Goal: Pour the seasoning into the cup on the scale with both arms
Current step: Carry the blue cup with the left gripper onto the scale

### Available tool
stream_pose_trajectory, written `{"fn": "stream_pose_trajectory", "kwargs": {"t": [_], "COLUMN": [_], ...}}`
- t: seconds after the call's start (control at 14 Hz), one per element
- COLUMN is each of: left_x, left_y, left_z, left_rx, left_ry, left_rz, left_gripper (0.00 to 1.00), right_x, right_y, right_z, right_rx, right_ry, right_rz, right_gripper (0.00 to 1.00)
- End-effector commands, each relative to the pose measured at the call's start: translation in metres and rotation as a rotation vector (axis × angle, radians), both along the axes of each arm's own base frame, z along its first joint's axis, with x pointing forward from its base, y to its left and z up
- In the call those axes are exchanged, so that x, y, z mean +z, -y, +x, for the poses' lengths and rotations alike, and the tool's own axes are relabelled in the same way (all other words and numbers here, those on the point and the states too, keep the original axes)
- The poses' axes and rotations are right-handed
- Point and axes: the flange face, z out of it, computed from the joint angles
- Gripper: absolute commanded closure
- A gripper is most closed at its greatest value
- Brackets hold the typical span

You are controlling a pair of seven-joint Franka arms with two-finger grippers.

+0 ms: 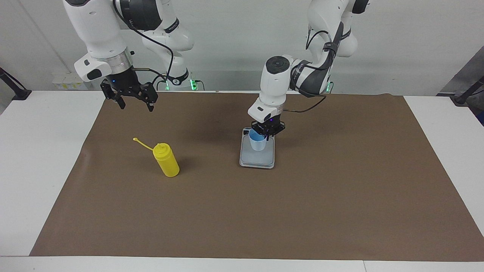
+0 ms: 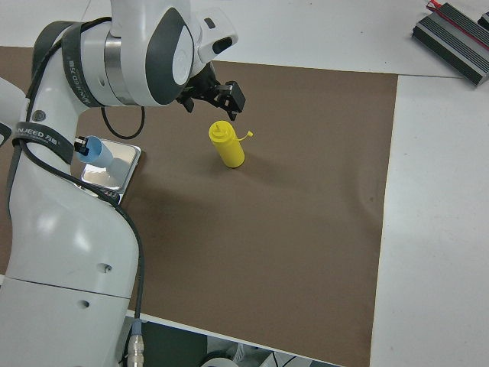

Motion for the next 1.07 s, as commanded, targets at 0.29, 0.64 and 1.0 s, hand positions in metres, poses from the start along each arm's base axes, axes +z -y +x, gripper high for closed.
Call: {"fn": "stream_pose_trajectory", "kwargs": {"t": [0.29,0.64,1.0], "left_x": [-0.017,-0.020,-0.024], "left_y": [0.007,0.007,0.006], "left_z": [0.007,0.006,0.008], "left_rx": [0.018,0.017,0.018], "left_ry": [0.041,0.043,0.031], "left_rz": [0.002,-0.001,0.009], "left_gripper": [1.00,0.91,0.26], "right_x": [-0.011,-0.017,-0.027], "right_y": [0.009,0.019,0.038], "right_z": [-0.001,-0.004,-0.006], "right_rx": [-0.014,0.024,0.157], "right_ry": [0.051,0.037,0.025], "right_rz": [0.014,0.010,0.003], "right_gripper": [0.00,0.00,0.00]}}
